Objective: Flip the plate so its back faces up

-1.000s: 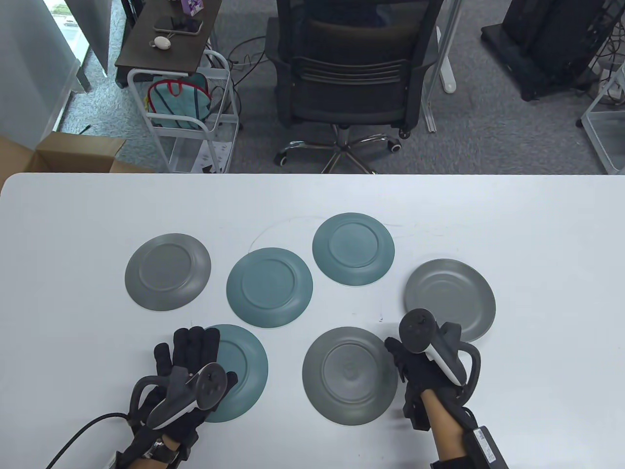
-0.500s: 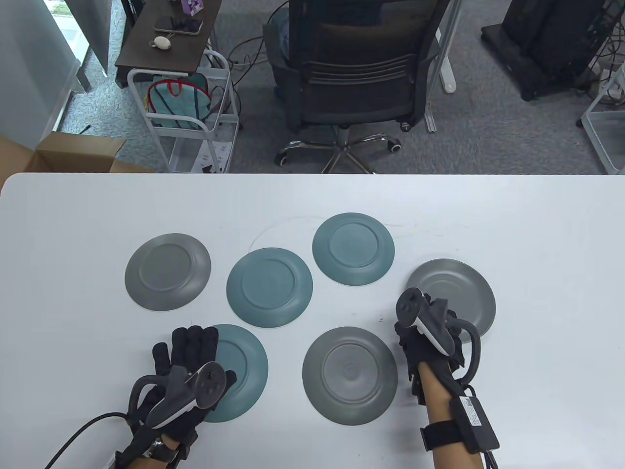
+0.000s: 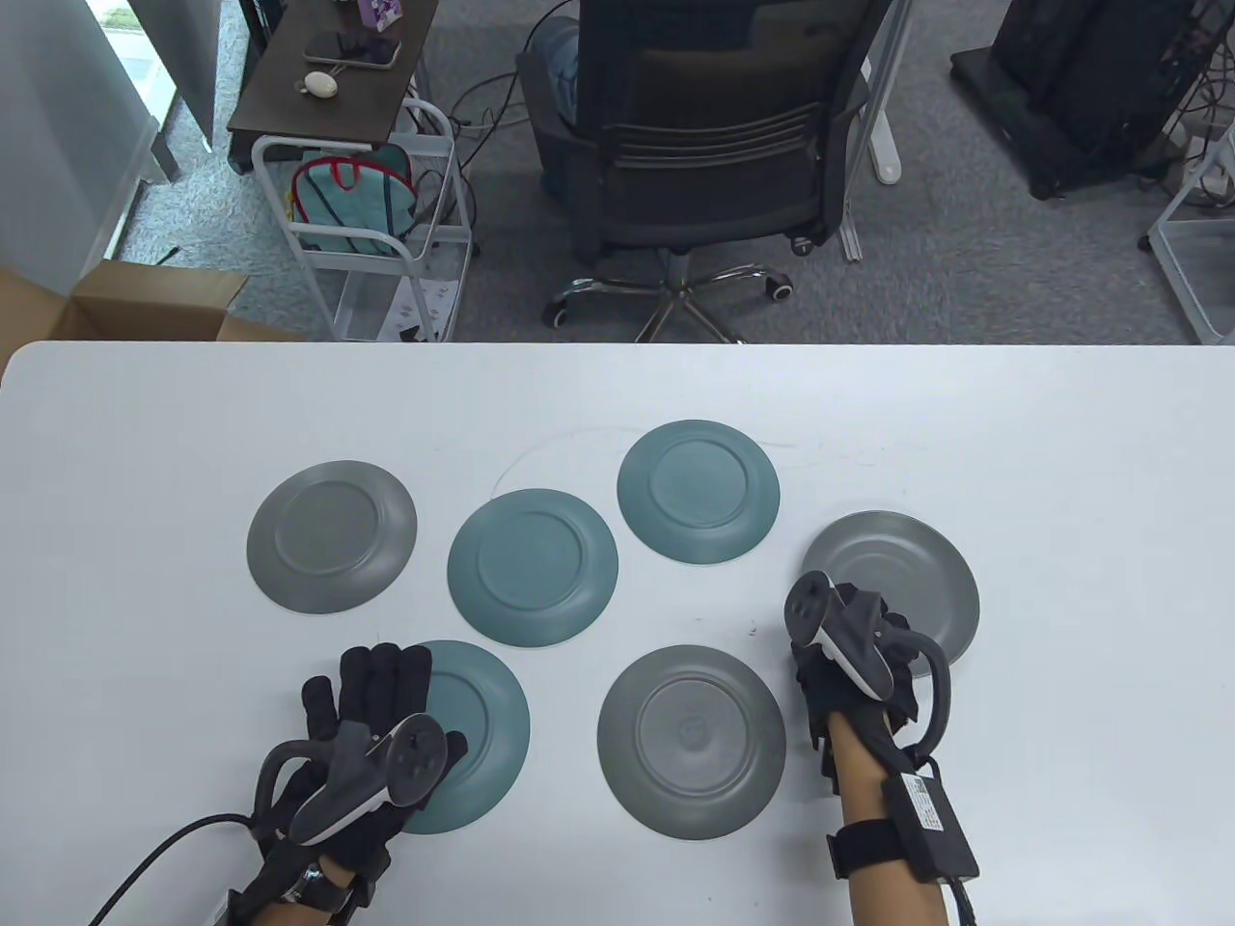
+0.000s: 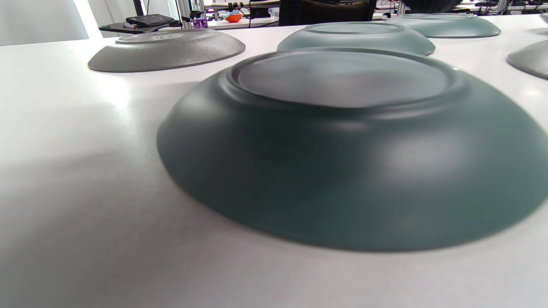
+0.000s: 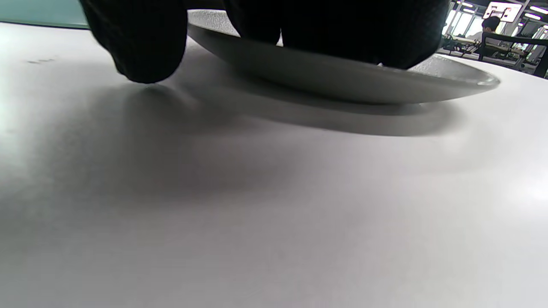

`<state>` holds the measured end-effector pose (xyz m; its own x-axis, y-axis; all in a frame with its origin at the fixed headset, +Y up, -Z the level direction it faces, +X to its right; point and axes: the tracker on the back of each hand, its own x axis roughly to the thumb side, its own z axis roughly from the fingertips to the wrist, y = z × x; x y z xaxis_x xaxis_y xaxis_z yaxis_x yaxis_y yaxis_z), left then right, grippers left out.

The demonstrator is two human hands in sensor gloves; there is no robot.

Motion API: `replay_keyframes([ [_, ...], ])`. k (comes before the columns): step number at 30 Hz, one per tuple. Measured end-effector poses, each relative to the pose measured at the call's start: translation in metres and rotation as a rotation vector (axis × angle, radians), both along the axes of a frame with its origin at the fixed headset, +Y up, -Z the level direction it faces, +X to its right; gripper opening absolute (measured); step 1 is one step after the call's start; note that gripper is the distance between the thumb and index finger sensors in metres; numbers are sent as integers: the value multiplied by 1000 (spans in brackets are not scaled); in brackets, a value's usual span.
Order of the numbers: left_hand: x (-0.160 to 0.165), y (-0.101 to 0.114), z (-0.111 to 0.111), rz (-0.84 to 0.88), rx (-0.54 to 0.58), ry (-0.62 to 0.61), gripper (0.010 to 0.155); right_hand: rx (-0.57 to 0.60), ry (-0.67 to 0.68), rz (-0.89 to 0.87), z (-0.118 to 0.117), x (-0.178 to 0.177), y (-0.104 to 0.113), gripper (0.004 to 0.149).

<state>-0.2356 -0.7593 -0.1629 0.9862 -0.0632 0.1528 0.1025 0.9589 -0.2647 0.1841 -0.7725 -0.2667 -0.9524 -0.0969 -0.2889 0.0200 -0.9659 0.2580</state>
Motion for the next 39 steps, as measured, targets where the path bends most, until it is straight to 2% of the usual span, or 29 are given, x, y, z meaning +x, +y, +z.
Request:
replay_keyframes([
  [12,0,0,-1,0,-3,3,89,33,30,51,-2,-2,-2,68],
  [27,0,0,-1,-2,-4,4,89,70,119,216,-6,-19,-3,56],
  [32,0,0,-1,1,-3,3,89,115,135,246,-5,-23,5,52],
  [39,-1,1,-1,1,3,6,89,197,103,110,-1,-16,32,49],
])
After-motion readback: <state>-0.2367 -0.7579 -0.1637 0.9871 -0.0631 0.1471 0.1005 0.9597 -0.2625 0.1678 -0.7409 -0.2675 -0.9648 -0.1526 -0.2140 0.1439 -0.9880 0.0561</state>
